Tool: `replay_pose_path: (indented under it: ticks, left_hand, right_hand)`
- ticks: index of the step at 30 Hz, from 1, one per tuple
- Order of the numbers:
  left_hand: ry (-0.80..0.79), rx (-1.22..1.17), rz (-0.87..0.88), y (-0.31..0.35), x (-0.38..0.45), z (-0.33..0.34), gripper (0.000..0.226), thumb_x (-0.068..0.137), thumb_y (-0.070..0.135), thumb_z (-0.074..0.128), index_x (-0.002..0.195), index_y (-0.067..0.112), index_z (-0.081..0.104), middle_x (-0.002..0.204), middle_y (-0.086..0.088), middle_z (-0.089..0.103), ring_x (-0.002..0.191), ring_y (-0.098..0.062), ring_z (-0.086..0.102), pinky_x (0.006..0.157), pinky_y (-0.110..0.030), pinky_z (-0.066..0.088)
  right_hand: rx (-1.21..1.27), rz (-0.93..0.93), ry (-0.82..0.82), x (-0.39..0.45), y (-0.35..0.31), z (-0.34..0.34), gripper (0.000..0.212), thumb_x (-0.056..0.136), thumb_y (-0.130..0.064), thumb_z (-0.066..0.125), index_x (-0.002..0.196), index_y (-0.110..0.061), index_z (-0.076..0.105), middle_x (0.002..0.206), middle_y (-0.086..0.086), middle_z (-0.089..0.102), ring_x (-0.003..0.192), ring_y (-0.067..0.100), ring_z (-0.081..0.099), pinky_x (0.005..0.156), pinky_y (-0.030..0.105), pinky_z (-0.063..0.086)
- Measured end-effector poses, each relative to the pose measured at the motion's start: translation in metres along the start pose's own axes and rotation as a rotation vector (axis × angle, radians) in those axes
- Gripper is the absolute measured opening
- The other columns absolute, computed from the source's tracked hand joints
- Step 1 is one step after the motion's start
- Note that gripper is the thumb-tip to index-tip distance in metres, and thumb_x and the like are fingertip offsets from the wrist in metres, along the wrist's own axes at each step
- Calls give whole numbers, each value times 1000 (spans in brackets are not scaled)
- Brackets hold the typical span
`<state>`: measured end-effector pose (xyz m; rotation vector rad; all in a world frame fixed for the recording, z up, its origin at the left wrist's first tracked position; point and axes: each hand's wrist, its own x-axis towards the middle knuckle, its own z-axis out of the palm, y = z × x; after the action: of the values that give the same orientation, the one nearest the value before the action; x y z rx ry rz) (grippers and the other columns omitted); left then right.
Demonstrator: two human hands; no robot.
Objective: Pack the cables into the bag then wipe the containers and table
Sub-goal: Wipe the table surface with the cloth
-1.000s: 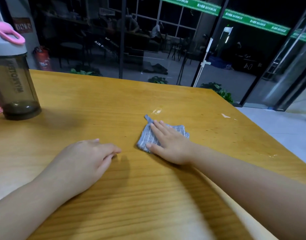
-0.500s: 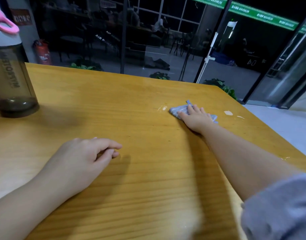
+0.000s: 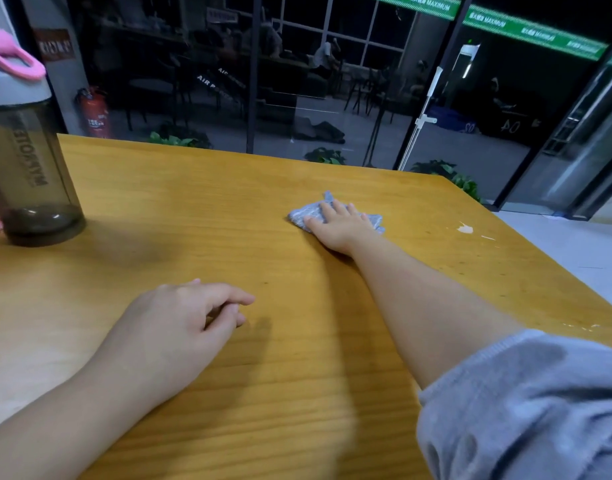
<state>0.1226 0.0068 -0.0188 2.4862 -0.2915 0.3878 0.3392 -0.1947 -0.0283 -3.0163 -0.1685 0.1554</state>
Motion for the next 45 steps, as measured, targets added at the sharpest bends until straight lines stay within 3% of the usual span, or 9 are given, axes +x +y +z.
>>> replay_pose_path:
  ticks: [3, 5, 10, 14, 23, 30, 37, 41, 45]
  left_hand:
    - [-23, -3, -14, 3, -2, -2, 22, 84, 44, 42, 86, 52, 61, 77, 36, 65, 98, 7, 56, 90, 7, 19]
    - [-32, 1, 15, 4, -6, -2, 43, 74, 53, 29, 94, 46, 66, 74, 27, 68, 93, 1, 62, 105, -8, 23]
    - [222, 2, 165, 13, -9, -9, 33, 78, 32, 40, 88, 25, 71, 91, 20, 65, 96, -3, 54, 92, -10, 31]
    - [257, -1, 175, 4, -8, -10, 34, 81, 31, 40, 103, 24, 65, 113, 16, 56, 123, -8, 45, 100, -32, 37]
    - [268, -40, 71, 2, -10, -7, 26, 84, 25, 47, 105, 27, 63, 119, 17, 52, 122, 11, 29, 95, -25, 36]
    - [221, -52, -22, 4, -8, -7, 32, 87, 13, 52, 114, 28, 58, 130, 14, 47, 124, 7, 29, 98, -33, 39]
    - [104, 15, -230, 6, -2, -6, 43, 91, 24, 48, 133, 26, 38, 141, 12, 32, 118, -10, 39, 93, -18, 27]
    - [213, -166, -297, 12, -2, -8, 32, 90, 22, 50, 120, 32, 44, 121, 24, 36, 82, -11, 40, 71, -23, 30]
    - [349, -242, -277, 10, 1, -12, 35, 88, 14, 52, 119, 29, 45, 129, 21, 35, 113, -10, 43, 94, -25, 35]
  right_hand:
    - [-14, -118, -11, -17, -28, 5, 71, 93, -64, 19, 153, -27, 9, 161, -1, 1, 147, 24, -3, 118, 45, 2]
    - [-17, -201, -25, -33, -46, 8, 72, 93, -65, 19, 153, -27, 9, 161, -1, 0, 147, 25, -4, 118, 45, 1]
    - [-14, -422, -82, -91, -79, 17, 70, 93, -62, 25, 152, -30, 5, 160, -5, -5, 147, 20, -9, 118, 42, -3]
    - [-9, -534, -113, -139, -54, 16, 69, 93, -63, 29, 151, -37, 4, 160, -10, -7, 146, 11, -12, 119, 37, -6]
    - [54, -339, -178, -164, 50, -4, 66, 89, -66, 31, 147, -49, 5, 155, -26, -9, 141, -4, -14, 118, 28, -7]
    - [-28, -120, -127, -109, 79, -8, 67, 92, -66, 23, 150, -39, 0, 159, -13, -9, 146, 10, -9, 118, 36, -2]
    - [-34, 49, -54, -40, 39, -5, 69, 93, -65, 16, 152, -31, 4, 160, -4, -5, 147, 22, -5, 118, 45, 1]
    - [-38, -20, -53, -18, -8, 1, 70, 93, -65, 14, 152, -30, 3, 161, -3, -5, 147, 23, -5, 118, 47, 0]
    - [-42, -201, -50, -19, -74, 11, 68, 93, -64, 16, 152, -31, 5, 161, -3, -4, 147, 22, -6, 118, 47, 0]
